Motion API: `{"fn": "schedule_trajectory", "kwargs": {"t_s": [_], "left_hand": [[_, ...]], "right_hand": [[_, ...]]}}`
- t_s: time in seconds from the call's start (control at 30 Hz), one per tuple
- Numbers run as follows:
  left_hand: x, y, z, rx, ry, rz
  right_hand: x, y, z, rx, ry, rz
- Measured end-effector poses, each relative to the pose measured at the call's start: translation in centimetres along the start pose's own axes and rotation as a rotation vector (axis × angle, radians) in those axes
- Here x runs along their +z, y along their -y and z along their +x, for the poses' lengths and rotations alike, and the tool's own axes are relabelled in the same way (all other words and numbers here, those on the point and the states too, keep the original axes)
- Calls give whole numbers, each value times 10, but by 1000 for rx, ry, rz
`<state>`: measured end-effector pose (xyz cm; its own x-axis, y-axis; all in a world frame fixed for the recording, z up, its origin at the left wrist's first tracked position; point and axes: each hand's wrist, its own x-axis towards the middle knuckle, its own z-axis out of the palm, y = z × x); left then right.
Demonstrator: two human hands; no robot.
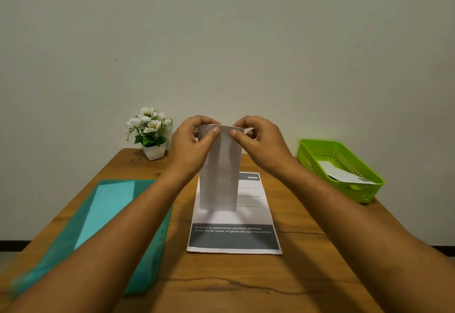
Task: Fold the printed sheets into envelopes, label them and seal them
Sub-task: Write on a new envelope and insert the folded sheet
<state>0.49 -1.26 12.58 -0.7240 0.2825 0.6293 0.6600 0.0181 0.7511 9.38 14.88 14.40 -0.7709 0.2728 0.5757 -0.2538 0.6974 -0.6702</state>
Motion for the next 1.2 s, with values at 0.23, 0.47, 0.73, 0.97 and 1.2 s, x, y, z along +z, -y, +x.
{"fn": "schedule_trajectory", "kwargs": {"t_s": [0.23, 0.47, 0.73, 0.97, 1.2], "left_hand": [[2, -13, -7, -28, 83, -119], [5, -22, -4, -17, 136, -103], [3, -15, -4, -78, 118, -108], [10, -11, -15, -285, -8, -337], [1, 18, -40, -519, -80, -378]], "right_hand": [[-4, 0, -4, -43, -13, 103], [-19, -2, -1, -68, -5, 62], [-32, -11, 0, 47, -90, 246], [-25, -20, 1, 141, -33, 376], [-6, -61, -20, 333, 184, 192]]}}
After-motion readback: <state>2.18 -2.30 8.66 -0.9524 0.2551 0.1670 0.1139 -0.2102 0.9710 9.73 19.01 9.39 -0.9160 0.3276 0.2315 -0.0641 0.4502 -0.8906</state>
